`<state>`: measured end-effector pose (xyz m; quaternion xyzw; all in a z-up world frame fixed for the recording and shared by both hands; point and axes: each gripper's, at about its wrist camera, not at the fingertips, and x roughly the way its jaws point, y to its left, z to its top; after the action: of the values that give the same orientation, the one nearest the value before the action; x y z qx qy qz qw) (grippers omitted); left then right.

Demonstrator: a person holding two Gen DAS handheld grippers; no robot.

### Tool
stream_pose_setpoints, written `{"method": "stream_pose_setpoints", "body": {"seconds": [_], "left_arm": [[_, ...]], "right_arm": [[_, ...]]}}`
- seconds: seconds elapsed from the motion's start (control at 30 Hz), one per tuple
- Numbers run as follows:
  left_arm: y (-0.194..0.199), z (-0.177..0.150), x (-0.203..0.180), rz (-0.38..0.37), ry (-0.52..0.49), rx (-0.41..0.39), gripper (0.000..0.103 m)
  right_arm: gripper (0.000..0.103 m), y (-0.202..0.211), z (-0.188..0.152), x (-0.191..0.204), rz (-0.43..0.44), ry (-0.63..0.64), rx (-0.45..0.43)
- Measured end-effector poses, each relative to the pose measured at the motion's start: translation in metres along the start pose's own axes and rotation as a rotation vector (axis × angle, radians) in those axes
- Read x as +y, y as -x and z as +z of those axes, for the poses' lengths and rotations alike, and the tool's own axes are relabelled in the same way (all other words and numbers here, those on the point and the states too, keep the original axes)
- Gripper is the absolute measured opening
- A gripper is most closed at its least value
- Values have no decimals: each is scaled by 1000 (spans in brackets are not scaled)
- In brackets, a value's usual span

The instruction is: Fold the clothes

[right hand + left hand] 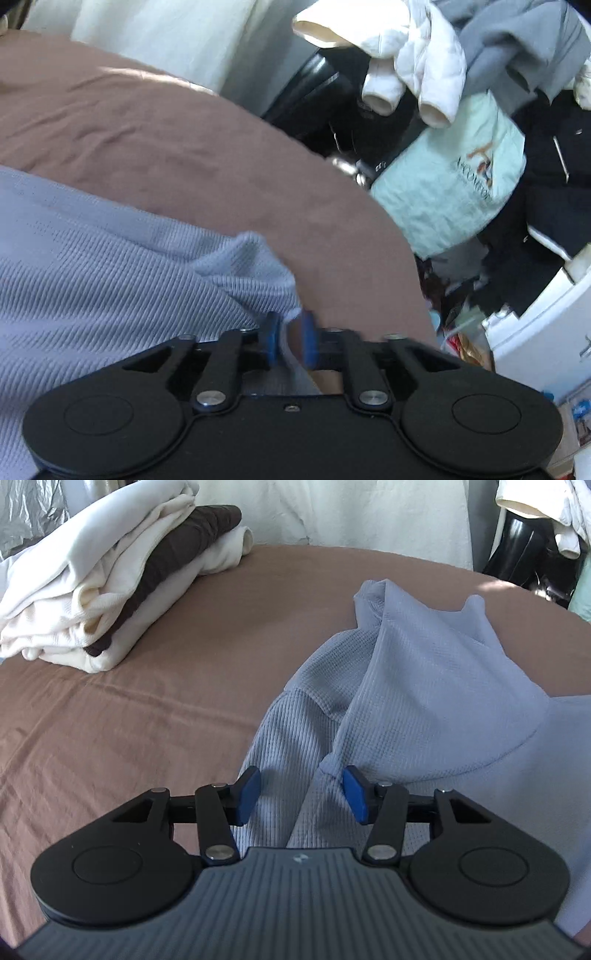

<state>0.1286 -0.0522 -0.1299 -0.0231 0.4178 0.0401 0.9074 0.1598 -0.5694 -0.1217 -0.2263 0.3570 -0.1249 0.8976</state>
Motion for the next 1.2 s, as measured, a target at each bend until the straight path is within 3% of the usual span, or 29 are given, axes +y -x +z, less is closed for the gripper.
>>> {"method": "stream_pose_setpoints", "body": {"seconds": [0.1,0.23,0.33,0.4,0.5,0.57,0.63,0.7,0.83,0.87,0.9,0.93,0.97,1.03,1.07,1.13,1.2], "left_arm": [[6,5,6,-44,49,-18,54],[1,16,13,-146,63,3,57],[-7,14,9,-189,3,30,53],[-11,7,1,-207,-79,35,10],[-8,-2,-12,-192,-205,-4,9],[-1,-1,-15,-163,-226,-53,8],[8,6,-12,-130,-214,-125,8],[13,18,-1,-130,-144,-155,8],[13,27,12,-168,-78,-174,8],[12,27,13,-169,-76,-176,8],[13,26,14,-165,-76,-188,8],[16,26,16,-159,-75,-202,8],[18,26,17,-152,-75,-217,8],[22,26,21,-139,-74,-246,8],[21,27,25,-138,-63,-246,8],[12,30,33,-155,-31,-223,9],[-5,32,41,-197,0,-175,9]], "right_arm": [[48,18,17,-13,62,-142,-56],[51,45,32,-16,183,-287,-155],[51,62,37,0,356,-369,-207],[51,68,40,18,558,-431,-188],[50,75,55,56,829,-391,-153],[51,77,80,84,891,-329,-146],[56,68,113,110,881,-316,-125],[76,55,142,137,876,-351,-63],[77,21,180,192,889,-405,78],[73,11,187,205,893,-394,98],[31,2,194,219,897,-383,117],[6,-7,201,232,901,-372,137],[5,-6,205,238,880,-350,82],[4,16,206,235,785,-292,-149],[4,21,206,235,727,-271,-201],[7,22,206,239,589,-230,-226],[19,10,207,242,507,-219,-149]]}}
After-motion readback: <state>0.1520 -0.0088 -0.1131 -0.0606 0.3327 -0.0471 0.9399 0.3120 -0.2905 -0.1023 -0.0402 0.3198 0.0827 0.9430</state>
